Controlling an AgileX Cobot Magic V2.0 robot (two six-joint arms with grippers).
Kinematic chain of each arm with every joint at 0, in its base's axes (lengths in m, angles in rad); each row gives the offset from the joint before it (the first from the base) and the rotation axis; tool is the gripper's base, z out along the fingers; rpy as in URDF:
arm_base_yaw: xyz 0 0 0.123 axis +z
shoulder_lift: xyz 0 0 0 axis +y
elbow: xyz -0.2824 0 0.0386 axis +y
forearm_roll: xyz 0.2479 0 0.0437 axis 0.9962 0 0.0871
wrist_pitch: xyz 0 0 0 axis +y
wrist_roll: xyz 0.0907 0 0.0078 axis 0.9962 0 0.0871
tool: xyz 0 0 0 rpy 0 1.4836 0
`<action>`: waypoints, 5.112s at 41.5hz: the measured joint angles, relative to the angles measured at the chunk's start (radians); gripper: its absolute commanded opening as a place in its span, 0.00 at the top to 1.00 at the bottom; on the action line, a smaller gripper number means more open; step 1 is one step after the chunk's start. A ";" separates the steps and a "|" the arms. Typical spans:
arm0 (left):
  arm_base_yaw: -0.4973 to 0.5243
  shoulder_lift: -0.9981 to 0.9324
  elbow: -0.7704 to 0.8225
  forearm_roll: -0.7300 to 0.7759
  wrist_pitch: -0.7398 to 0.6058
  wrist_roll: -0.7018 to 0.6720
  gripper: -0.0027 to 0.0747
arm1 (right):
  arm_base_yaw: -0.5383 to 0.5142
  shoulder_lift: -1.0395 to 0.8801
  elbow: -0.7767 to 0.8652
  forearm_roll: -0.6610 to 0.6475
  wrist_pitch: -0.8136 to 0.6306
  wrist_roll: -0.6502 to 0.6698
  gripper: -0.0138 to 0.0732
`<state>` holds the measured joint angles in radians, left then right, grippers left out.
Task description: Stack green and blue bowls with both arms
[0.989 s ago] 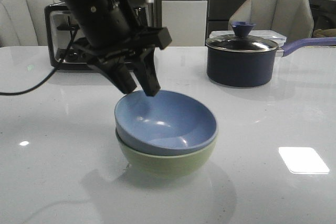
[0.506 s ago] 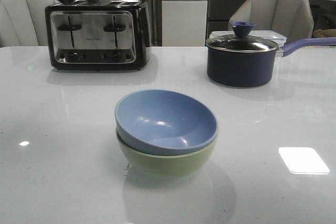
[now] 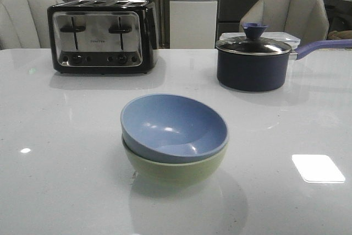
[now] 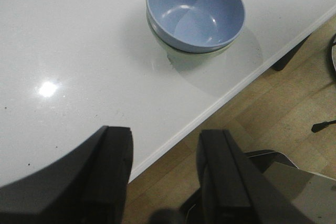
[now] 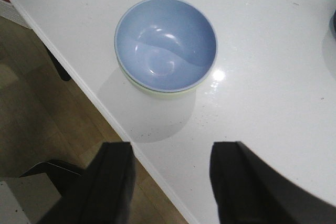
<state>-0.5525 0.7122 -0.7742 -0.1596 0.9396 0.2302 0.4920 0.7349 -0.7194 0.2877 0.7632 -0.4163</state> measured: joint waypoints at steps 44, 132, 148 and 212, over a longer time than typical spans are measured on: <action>0.000 -0.093 0.061 0.168 -0.073 -0.174 0.85 | -0.075 0.000 0.000 -0.121 0.076 0.185 0.78; 0.517 -0.717 0.779 0.109 -0.892 -0.176 0.85 | -0.075 0.000 0.000 -0.121 0.079 0.191 0.78; 0.517 -0.717 0.779 0.109 -0.892 -0.176 0.85 | -0.075 0.000 0.000 -0.121 0.079 0.191 0.78; 0.517 -0.717 0.779 0.109 -0.892 -0.176 0.85 | -0.478 -0.745 0.747 -0.177 -0.660 0.271 0.77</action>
<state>-0.0352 -0.0048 0.0047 -0.0509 0.0475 0.0542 0.0139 -0.0103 0.0281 0.1106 0.1032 -0.1451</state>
